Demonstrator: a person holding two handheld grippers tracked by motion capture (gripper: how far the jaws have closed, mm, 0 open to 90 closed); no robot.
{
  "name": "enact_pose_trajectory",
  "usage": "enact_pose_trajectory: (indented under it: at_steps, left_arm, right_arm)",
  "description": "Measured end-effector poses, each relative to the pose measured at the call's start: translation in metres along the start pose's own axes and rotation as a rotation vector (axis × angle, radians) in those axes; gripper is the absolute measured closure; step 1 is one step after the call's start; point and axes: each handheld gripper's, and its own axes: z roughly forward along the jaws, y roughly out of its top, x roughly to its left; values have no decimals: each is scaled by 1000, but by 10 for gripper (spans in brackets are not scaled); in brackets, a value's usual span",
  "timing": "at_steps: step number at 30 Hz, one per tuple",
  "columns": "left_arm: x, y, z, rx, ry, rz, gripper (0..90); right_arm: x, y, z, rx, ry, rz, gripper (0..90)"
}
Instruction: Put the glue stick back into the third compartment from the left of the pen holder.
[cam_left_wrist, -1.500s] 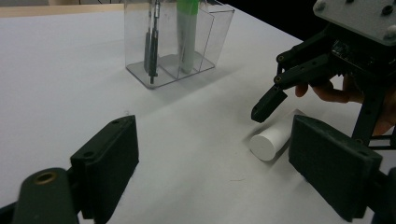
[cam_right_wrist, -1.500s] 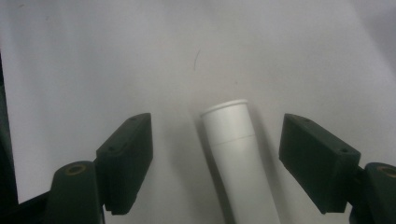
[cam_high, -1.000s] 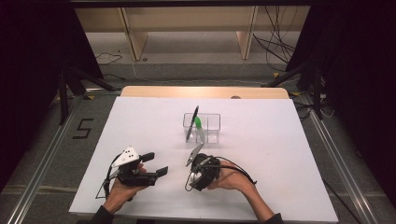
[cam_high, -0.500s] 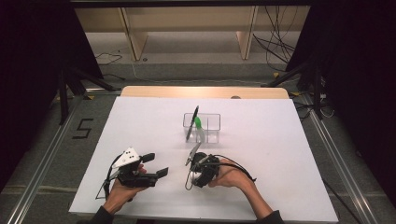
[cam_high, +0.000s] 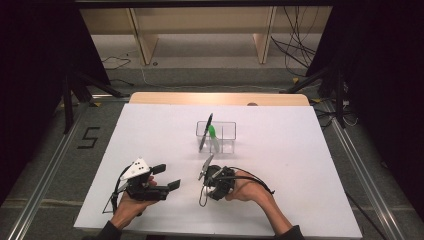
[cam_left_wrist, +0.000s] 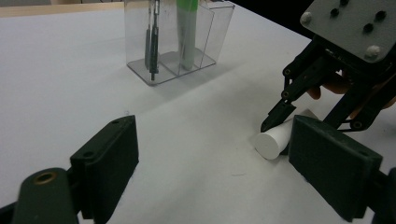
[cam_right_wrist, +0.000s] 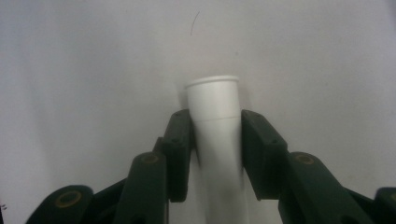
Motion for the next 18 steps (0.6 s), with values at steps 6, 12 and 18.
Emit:
enact_pose_trajectory:
  at_steps: [6, 12, 18]
  left_arm:
    - [0, 0, 0, -1, -1, -2, 157]
    - [0, 0, 0, -1, -3, 1, 156]
    - [0, 0, 0, -1, -3, 0, 156]
  right_arm:
    - [4, 0, -1, 4, -20, -29, 676]
    - [3, -2, -8, -40, -48, -12, 679]
    - [-11, -11, -21, -175, -32, 78, 679]
